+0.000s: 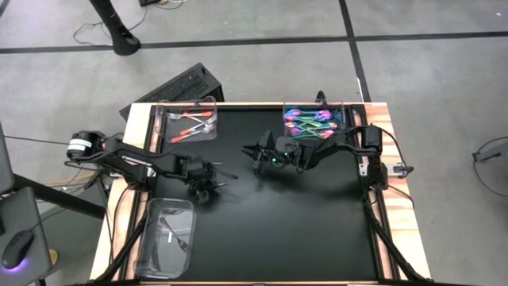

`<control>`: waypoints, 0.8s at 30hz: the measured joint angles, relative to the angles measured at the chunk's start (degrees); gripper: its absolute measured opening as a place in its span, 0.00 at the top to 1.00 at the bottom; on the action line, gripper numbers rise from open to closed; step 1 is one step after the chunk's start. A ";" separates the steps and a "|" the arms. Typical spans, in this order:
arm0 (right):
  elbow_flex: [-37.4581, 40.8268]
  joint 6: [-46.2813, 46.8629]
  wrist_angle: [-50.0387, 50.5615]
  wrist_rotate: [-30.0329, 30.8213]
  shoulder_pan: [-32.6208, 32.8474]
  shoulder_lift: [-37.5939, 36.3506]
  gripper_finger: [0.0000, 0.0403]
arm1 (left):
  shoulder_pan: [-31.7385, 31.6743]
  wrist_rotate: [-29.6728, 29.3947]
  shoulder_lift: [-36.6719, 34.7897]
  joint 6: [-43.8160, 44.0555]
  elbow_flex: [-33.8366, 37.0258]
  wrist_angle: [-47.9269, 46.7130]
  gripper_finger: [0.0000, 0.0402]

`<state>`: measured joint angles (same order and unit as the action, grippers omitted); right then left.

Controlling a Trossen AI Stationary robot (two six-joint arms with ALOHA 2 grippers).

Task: Sort silverware by color (type)
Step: Put the black fork into bottom transparent bin

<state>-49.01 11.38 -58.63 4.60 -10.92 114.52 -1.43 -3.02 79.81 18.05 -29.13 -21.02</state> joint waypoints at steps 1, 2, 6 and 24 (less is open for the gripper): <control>0.00 0.00 0.00 0.00 -0.01 0.00 0.74 | 0.24 -0.70 0.13 -0.91 -0.06 0.00 0.65; 0.00 0.00 0.00 0.00 -0.02 0.00 0.74 | 0.52 -1.37 0.19 -1.39 -0.06 0.11 0.65; 0.00 0.00 0.45 0.00 0.04 0.00 0.74 | 1.64 -4.19 -0.46 -1.12 0.19 1.22 0.67; 0.00 -1.38 1.40 -0.02 -0.05 0.02 0.74 | 2.58 -10.70 -0.21 -0.60 -2.26 0.24 0.99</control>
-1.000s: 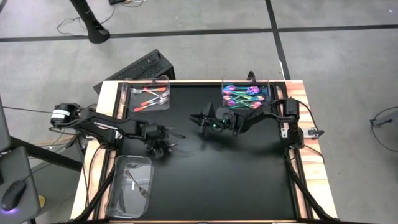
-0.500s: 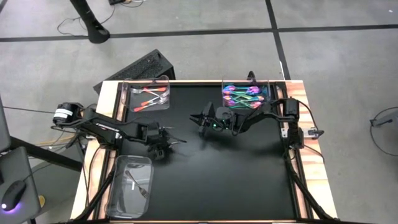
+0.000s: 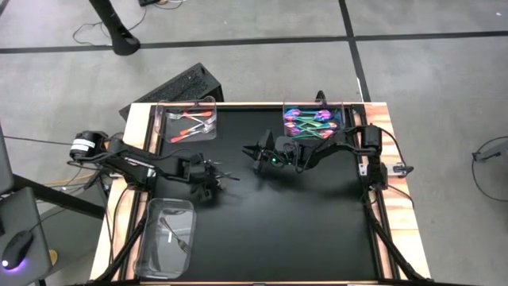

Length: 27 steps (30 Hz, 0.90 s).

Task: Sort silverware by color (type)
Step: Put the black fork into bottom transparent bin

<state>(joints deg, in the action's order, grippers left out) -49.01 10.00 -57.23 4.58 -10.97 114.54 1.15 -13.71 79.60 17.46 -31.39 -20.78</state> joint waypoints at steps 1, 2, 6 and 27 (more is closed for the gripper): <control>0.00 0.00 0.00 0.00 0.00 0.00 0.74 | -0.02 0.01 0.10 0.46 -0.68 -0.98 0.99; 0.00 -0.04 0.00 -0.01 0.00 0.00 0.74 | -0.04 -0.30 0.18 0.74 -1.52 -2.48 0.99; 0.00 -0.15 0.00 -0.02 0.00 0.00 0.74 | -0.06 -3.62 0.12 2.22 -5.68 -10.00 0.99; 0.02 0.04 0.24 -0.13 0.27 0.00 0.74 | 2.48 -13.83 -7.72 29.39 -14.58 -43.84 0.99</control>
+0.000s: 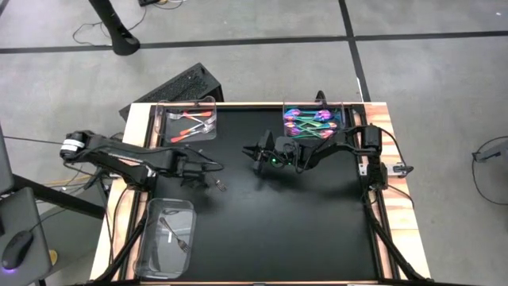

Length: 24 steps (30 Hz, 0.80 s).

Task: Sort silverware by color (type)
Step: Put the black fork into bottom transparent bin

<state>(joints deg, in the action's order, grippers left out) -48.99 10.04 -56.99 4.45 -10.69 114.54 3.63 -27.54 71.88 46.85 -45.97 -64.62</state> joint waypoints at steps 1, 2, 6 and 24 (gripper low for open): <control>0.00 -0.01 0.02 0.00 0.13 0.00 0.74 | 0.71 0.41 -1.86 2.52 -0.11 -1.38 0.99; 0.00 0.00 0.02 0.00 0.15 0.00 0.74 | 1.41 1.31 -3.78 5.10 -0.11 -2.80 0.99; 0.00 0.00 0.00 -0.02 0.23 0.00 0.74 | 4.46 7.92 -10.95 14.54 -0.11 -7.15 0.99; 0.00 -1.69 -0.04 -0.12 1.07 0.00 0.74 | 13.72 2.29 -19.96 18.74 -0.11 -6.93 0.99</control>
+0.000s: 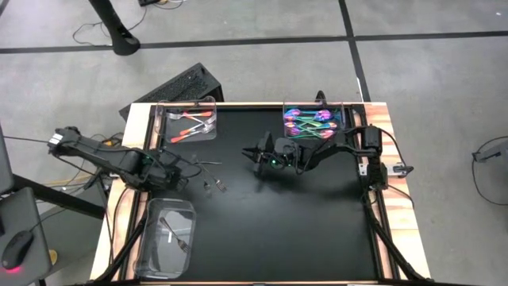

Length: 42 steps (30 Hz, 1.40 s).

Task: Sort silverware by color (type)
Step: Put the black fork into bottom transparent bin

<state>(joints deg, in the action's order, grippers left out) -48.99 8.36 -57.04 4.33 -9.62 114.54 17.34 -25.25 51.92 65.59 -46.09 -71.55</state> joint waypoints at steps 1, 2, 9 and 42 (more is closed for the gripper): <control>0.00 -0.59 -0.02 -0.32 0.48 0.00 0.74 | -0.36 -0.05 0.99 -1.45 0.05 1.29 0.99; 0.00 -1.61 -0.01 -0.71 1.05 0.00 0.74 | -0.70 -0.17 1.90 -2.47 0.39 2.75 0.99; 0.00 -5.26 0.04 0.00 3.68 0.00 0.74 | -3.40 -0.66 8.69 -10.40 4.36 11.47 0.96; 0.02 1.07 0.63 -0.02 2.38 -0.02 0.74 | -11.40 24.92 -6.92 12.37 -1.47 -10.54 0.98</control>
<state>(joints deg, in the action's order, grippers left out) -48.97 9.43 -56.40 4.30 -7.25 114.52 5.94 -0.34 45.00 77.96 -47.56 -82.09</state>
